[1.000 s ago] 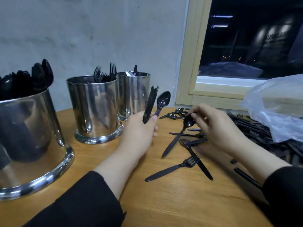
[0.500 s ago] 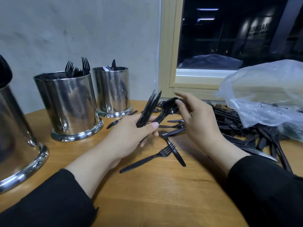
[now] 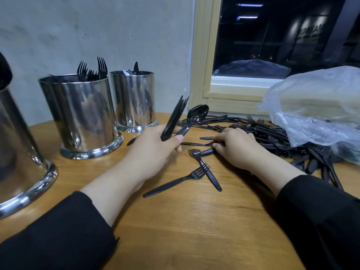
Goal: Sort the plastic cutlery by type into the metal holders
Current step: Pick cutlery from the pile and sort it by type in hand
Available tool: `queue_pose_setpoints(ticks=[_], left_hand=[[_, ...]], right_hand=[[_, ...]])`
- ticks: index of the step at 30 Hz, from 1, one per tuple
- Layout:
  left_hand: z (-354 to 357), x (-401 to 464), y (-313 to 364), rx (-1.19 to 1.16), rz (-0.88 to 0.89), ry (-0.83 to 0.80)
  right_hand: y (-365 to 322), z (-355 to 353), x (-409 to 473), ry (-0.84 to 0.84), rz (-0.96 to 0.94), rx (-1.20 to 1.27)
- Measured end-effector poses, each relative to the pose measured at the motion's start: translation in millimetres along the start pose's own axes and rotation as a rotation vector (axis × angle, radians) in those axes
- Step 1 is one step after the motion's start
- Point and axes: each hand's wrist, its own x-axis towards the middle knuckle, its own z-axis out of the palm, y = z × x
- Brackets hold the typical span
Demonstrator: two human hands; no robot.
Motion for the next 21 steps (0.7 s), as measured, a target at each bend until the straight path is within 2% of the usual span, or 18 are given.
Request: queue_pose_setpoints(ticks=[12,21], left_hand=[[-1.9,1.5,-3.0,0.009,0.017,0.032],[-2.5,2.9,-2.8,-0.015,0.015,0.074]], right_hand=[[-9.0,-10.3,-4.5,-0.078,0.013,0.206],[-8.9,-10.3,-8.0,-0.015,-0.016,0.345]])
